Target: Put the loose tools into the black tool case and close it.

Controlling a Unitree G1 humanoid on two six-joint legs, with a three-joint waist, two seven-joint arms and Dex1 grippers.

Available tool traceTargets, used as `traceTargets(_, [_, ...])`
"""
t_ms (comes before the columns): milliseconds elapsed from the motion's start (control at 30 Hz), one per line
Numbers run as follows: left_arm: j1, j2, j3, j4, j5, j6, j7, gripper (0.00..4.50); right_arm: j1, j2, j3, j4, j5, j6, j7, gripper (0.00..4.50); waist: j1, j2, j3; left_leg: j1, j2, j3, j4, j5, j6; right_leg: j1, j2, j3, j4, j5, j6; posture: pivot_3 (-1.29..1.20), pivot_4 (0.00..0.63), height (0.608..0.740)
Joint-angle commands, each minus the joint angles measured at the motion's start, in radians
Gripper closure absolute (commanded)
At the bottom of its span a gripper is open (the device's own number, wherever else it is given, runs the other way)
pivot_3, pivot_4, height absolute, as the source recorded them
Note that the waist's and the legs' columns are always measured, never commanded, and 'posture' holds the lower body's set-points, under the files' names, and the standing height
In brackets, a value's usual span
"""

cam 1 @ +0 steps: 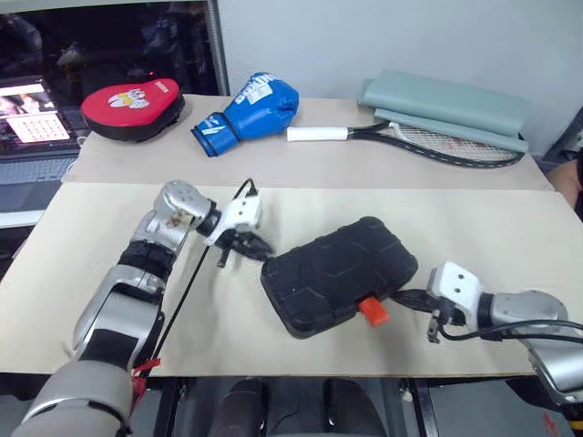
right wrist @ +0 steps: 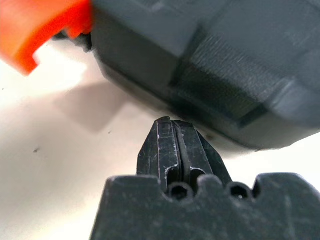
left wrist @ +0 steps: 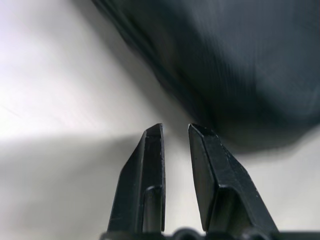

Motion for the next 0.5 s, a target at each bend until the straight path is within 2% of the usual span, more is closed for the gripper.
traceTargets(33, [-0.052, 0.022, -0.122, -0.216, -0.223, 0.162, -0.02, 3.61, 0.07, -0.004, -0.129, -0.102, 0.111, 0.058, 0.029, 4.5, -0.005, 0.0, 0.0, 0.0, 0.0, 0.0, 0.0, 0.0, 0.0, 0.001, 0.0, 0.0, 0.0, 0.0, 0.001, 0.0, 0.15, 0.737])
traceTargets(267, [-0.028, -0.01, -0.361, -0.268, -0.232, 0.035, -0.02, 3.61, 0.181, 0.021, -0.183, -0.268, 0.172, 0.147, -0.015, 4.5, -0.014, 0.003, -0.002, 0.007, 0.0, 0.003, 0.0, -0.001, 0.002, 0.004, 0.0, 0.004, 0.0, 0.0, 0.001, 0.0, 0.15, 0.737])
traceTargets(500, [0.007, -0.15, -0.428, -0.058, 0.036, -0.269, 0.006, 3.61, 0.265, 0.059, -0.251, -0.436, 0.264, 0.259, -0.081, 4.5, -0.004, 0.003, -0.002, 0.007, 0.002, 0.002, 0.003, 0.0, 0.0, 0.007, 0.001, 0.004, -0.001, 0.002, 0.0, 0.0, 0.15, 0.737])
